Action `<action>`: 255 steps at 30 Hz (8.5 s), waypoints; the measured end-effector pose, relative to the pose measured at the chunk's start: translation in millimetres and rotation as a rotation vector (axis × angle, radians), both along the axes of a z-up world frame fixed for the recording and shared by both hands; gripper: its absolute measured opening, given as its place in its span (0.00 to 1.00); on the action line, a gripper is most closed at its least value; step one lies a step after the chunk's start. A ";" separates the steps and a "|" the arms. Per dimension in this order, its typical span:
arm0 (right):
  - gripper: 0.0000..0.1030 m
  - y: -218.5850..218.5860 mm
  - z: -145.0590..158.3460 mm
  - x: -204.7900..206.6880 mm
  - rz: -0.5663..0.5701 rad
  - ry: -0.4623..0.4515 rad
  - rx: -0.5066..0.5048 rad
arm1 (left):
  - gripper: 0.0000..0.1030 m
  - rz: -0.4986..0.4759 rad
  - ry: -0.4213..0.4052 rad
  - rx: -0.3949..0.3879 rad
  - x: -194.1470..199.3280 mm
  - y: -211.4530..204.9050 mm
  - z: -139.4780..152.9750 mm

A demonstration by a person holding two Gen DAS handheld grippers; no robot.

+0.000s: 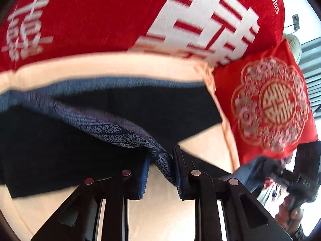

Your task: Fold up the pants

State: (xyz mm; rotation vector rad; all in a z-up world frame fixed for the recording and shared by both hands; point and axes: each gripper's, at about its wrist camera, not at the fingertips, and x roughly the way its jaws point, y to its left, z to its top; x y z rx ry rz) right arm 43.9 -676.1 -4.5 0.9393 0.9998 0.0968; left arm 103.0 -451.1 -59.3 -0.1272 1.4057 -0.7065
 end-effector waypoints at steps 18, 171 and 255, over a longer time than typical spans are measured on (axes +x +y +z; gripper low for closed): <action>0.81 -44.9 -34.9 94.1 0.067 0.134 -0.348 | 0.79 0.133 -0.102 0.553 45.7 41.0 -94.2; 0.27 351.9 -168.5 93.0 0.154 0.252 0.328 | 0.58 0.022 -0.230 0.425 73.9 314.7 -107.4; 0.28 -14.2 -99.0 89.1 -0.154 0.257 -0.448 | 0.97 0.137 -0.218 0.473 167.5 90.1 -92.4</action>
